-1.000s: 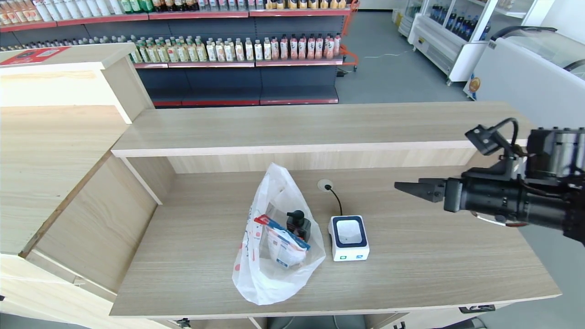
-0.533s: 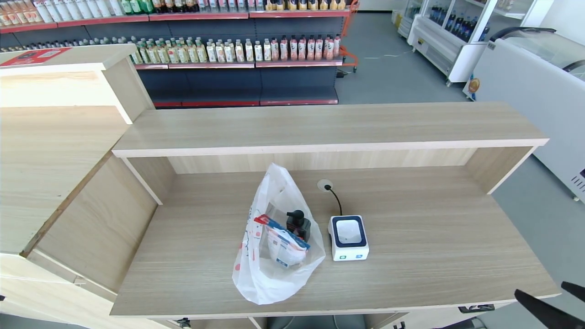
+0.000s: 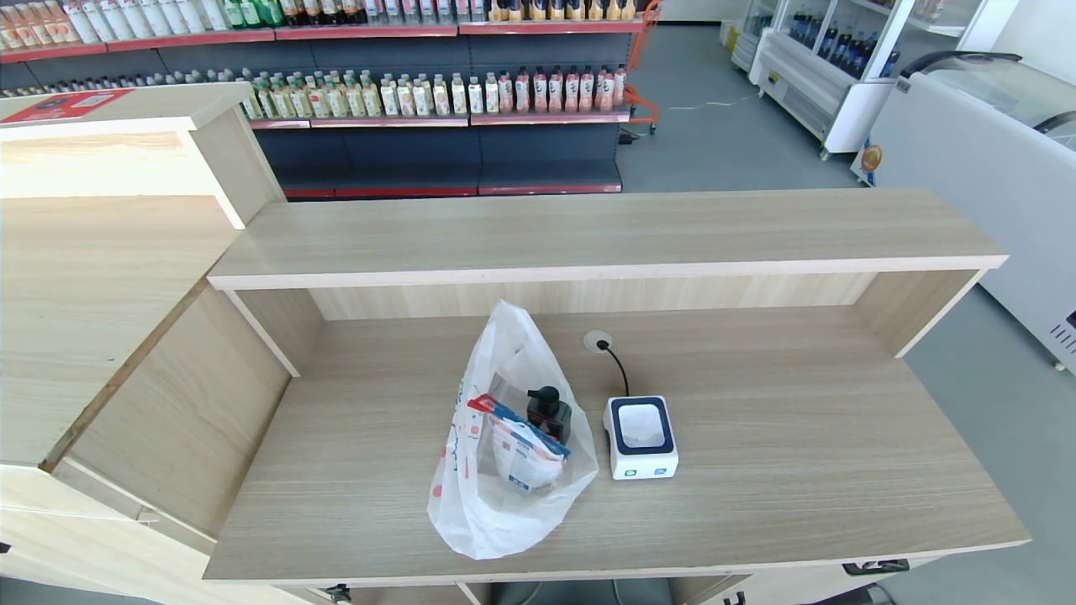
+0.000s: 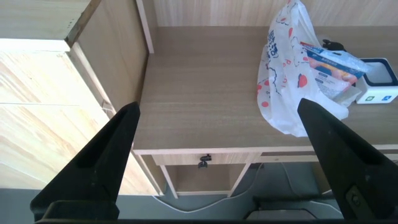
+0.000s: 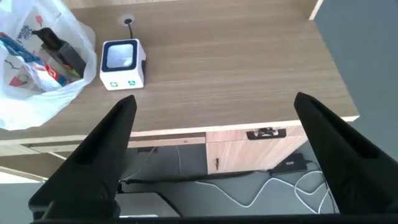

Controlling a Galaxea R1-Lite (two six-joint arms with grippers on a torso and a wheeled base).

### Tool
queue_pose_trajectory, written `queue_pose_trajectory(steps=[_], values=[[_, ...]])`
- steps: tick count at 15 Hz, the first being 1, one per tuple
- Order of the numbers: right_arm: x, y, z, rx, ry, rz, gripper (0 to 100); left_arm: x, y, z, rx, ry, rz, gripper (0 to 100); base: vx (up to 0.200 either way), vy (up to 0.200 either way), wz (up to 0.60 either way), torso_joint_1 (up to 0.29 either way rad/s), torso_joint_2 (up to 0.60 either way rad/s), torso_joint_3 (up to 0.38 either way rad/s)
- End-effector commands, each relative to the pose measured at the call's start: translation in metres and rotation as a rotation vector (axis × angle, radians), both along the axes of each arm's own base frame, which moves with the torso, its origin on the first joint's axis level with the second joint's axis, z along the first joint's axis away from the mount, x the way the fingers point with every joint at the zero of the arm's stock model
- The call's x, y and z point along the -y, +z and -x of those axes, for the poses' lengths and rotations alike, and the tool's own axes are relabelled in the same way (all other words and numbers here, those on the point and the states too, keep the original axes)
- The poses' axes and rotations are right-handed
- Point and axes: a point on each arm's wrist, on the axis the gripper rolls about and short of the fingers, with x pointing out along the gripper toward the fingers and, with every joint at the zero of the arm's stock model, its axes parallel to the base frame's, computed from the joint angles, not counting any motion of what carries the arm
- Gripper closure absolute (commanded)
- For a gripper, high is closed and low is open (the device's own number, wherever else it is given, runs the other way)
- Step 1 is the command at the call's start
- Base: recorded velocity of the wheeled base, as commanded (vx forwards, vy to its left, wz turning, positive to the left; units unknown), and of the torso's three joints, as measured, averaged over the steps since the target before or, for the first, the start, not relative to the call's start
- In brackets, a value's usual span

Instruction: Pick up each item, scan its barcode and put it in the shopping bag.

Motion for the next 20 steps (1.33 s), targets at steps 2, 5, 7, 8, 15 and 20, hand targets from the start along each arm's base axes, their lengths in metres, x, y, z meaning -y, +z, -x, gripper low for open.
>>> queue_pose_trajectory(steps=[2,5,7,8,15,20], values=[[0.0,-0.0019,0.0036,0.046,-0.001,0.0,0,0.0,0.0,0.0,0.001,0.0,0.0,0,0.0,0.0,0.0,0.0,0.0,0.0],[0.0,-0.0021,0.0036,0.044,-0.001,0.0,0,0.0,0.0,0.0,0.001,-0.001,0.0,0,0.0,0.0,0.0,0.0,0.0,0.0],[0.0,-0.0026,0.0036,0.04,-0.002,0.001,0,0.0,0.0,0.0,0.001,0.0,0.0,0,0.0,0.0,0.0,0.0,0.0,0.0],[0.0,-0.0029,0.0036,0.037,-0.004,0.0,100,0.0,0.0,0.0,0.001,0.0,0.0,0,0.0,0.0,0.0,0.0,0.0,0.0],[0.0,-0.0029,0.0036,0.037,-0.002,-0.002,100,0.0,0.0,0.0,0.0,0.0,0.001,0,0.0,0.0,0.0,0.0,0.0,0.0],[0.0,-0.0029,0.0036,0.037,-0.002,-0.002,100,0.0,0.0,0.0,0.001,-0.001,-0.002,0,0.0,-0.04,0.0,0.0,0.0,0.001]])
